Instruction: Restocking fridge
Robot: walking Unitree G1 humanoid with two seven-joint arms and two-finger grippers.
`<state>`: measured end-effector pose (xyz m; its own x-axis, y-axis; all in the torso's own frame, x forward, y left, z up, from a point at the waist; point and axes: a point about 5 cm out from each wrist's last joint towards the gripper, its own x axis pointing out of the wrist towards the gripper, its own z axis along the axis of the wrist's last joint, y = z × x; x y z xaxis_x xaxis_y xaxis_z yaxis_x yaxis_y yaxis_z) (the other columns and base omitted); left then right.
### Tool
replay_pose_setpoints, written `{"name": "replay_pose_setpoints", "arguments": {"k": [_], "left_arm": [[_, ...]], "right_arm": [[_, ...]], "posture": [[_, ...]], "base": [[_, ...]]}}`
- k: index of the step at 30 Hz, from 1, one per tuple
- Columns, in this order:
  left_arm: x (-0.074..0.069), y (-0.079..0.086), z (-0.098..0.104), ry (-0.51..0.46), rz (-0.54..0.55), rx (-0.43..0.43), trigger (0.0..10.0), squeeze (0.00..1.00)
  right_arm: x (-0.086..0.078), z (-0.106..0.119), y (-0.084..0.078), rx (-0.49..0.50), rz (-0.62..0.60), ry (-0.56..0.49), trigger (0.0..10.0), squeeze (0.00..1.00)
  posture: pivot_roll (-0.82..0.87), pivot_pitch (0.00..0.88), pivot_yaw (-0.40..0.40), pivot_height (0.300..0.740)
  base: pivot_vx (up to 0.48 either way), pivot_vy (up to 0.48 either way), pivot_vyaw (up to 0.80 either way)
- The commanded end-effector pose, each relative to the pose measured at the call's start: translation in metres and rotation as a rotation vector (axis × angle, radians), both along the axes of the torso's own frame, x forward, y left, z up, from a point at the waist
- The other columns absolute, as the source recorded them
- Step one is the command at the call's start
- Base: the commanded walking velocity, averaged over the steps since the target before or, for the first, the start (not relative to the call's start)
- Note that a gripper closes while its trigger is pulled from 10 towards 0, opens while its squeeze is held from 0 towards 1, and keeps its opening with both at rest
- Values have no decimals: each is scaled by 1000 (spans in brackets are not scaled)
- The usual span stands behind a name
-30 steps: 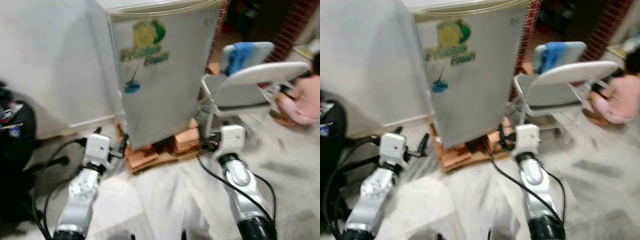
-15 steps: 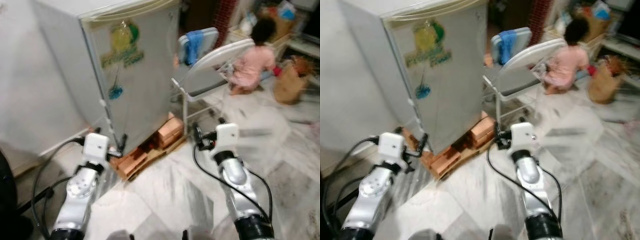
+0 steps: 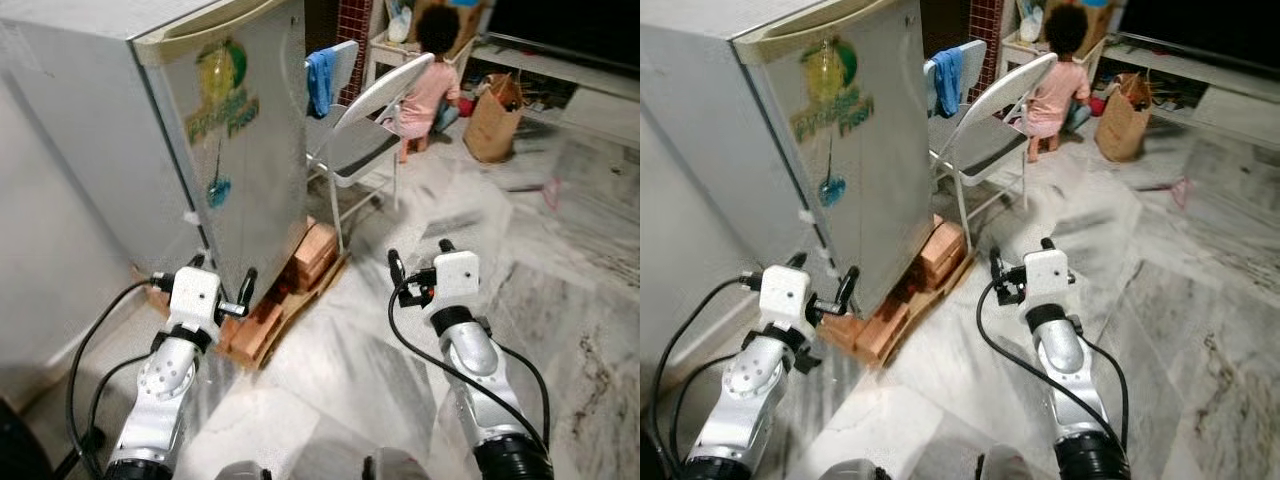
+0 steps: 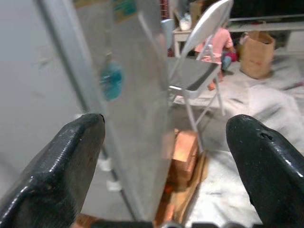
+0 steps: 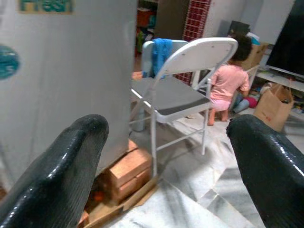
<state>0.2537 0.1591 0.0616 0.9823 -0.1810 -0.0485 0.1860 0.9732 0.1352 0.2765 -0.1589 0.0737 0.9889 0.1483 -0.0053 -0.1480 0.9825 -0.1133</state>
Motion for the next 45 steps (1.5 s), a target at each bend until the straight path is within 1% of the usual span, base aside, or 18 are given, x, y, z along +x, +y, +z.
{"name": "replay_pose_setpoints", "arguments": {"k": [1,7,10,15,18,24,27,29,30,41,45], "left_arm": [[-3,-2,-1,-1,13,-3,10000,0],[-7,0,-5,8,36,3,10000,0],[-7,1,-4,7,29,-8,10000,0],[-4,1,-2,-5,9,4,10000,0],[0,1,-1,-6,0,4,10000,0],[1,-1,-1,-3,-4,-3,10000,0],[1,-4,1,-16,-24,7,10000,0],[1,-5,2,-26,-38,15,10000,0],[1,-6,2,-21,-42,6,10000,0],[1,-10,1,-17,-56,-2,10000,0],[0,-12,1,-16,-69,-12,10000,0]], "right_arm": [[1,5,-3,-11,9,-17,10000,0],[2,4,0,-10,25,-9,10000,0],[5,4,2,-7,26,-2,10000,0],[4,5,2,-3,19,-10,10000,0],[3,6,1,-3,16,-15,10000,0],[5,8,0,-9,11,-24,10000,0],[7,9,0,-11,12,-27,10000,0],[8,10,0,-10,10,-27,10000,0],[9,10,1,-14,11,-28,10000,0],[8,9,4,-12,17,-26,10000,0],[8,9,4,-9,16,-26,10000,0]], "posture": [[6,0,6,740],[17,0,-10,740],[15,0,-8,740],[4,0,0,740],[-5,0,9,740],[-6,0,13,740],[-5,0,12,740],[-4,0,13,740],[-4,0,13,740],[-6,0,18,740],[-6,0,19,740]], "base": [[0,0,0],[0,0,0],[0,0,-650],[102,423,-645],[271,398,0],[271,396,0],[274,396,0],[420,0,0],[442,0,0],[443,0,-683],[83,0,-800]]}}
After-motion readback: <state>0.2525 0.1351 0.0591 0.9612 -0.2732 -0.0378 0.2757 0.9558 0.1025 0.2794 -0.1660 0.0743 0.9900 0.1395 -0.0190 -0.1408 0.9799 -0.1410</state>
